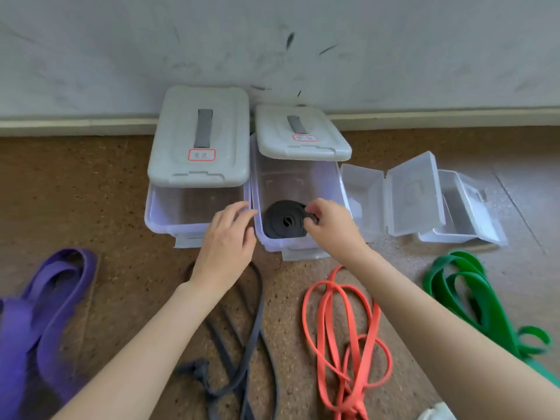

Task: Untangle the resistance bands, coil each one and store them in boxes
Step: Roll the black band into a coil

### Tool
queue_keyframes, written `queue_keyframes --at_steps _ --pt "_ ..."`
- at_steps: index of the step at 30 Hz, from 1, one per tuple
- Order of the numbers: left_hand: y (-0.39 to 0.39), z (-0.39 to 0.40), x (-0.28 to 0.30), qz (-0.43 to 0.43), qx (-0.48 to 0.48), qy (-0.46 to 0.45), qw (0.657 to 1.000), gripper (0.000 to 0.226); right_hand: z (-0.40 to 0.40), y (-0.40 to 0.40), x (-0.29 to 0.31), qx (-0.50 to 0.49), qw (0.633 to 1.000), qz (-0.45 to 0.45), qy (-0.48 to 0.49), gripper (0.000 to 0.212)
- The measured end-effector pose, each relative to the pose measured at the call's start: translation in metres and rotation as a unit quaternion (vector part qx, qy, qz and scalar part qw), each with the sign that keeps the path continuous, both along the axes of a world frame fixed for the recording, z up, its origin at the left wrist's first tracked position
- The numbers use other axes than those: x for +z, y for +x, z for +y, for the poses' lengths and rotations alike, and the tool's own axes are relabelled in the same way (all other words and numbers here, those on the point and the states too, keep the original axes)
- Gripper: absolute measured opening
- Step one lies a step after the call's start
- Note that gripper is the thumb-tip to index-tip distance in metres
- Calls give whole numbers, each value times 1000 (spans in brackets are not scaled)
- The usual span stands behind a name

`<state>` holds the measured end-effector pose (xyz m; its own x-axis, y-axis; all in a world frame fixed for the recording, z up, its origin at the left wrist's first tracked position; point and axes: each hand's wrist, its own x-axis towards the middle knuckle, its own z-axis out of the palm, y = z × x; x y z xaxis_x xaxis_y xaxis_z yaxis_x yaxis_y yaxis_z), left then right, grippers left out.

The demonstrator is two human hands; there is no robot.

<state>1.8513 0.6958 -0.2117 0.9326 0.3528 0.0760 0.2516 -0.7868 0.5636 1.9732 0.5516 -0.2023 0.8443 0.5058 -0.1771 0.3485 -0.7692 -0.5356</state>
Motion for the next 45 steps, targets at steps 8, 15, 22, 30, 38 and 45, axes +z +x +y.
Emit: queue_keyframes --at_steps 8,15,22,30,38,45 --pt "-122 -18 -37 99 49 -26 994 27 -28 -117 -30 87 995 37 21 27" --pt "-175 -10 -68 387 -98 19 917 46 -20 -186 -85 325 934 123 -86 49" --pt "-137 -3 -22 326 -62 -136 934 32 -18 -182 -65 301 919 214 -140 45" --pt "-93 7 127 214 -91 -116 966 27 -30 -161 79 101 906 364 192 20" --pt "-113 -19 280 36 -20 -79 996 39 -33 -174 223 91 957 45 273 18" --pt "-151 -51 310 -49 -165 -481 859 50 -68 -192 312 88 892 129 424 10"
